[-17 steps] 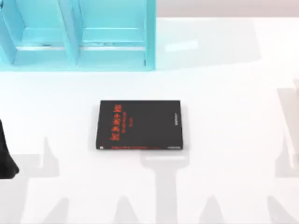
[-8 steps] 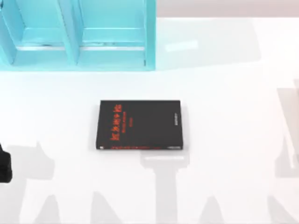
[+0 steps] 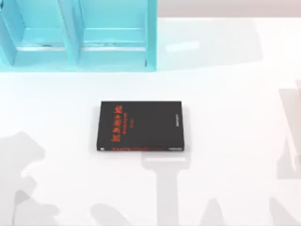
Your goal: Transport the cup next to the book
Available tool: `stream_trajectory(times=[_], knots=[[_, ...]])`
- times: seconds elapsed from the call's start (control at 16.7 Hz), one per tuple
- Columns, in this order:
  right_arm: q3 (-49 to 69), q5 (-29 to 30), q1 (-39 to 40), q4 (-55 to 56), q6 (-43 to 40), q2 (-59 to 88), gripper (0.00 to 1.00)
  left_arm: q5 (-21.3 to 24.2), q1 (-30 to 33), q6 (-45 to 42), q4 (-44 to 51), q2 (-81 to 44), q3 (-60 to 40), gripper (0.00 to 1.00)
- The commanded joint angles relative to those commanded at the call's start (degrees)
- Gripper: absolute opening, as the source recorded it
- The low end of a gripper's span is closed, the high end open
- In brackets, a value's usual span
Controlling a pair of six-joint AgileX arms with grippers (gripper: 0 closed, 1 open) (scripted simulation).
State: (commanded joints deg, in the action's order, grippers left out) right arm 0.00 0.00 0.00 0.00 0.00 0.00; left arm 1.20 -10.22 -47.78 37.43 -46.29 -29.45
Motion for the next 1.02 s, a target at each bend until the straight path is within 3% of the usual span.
stream_trajectory(times=[0.36,0.6,0.84,1.02], knots=[[0.00,0.00,0.00,0.00,0.00,0.00,1.00,0.68,-5.42,-29.53,20.21,-27.44,-18.21,1.00],[0.00,0.00,0.00,0.00,0.00,0.00,1.00,0.24,-8.35,-47.11,28.61,-40.52,-30.94,1.00],[0.00,0.00,0.00,0.00,0.00,0.00,1.00,-0.67,-10.32,-59.97,32.33,-47.70,-42.04,1.00],[0.00,0.00,0.00,0.00,0.00,0.00,1.00,-1.20,-10.99,-64.41,32.93,-49.35,-46.37,1.00]])
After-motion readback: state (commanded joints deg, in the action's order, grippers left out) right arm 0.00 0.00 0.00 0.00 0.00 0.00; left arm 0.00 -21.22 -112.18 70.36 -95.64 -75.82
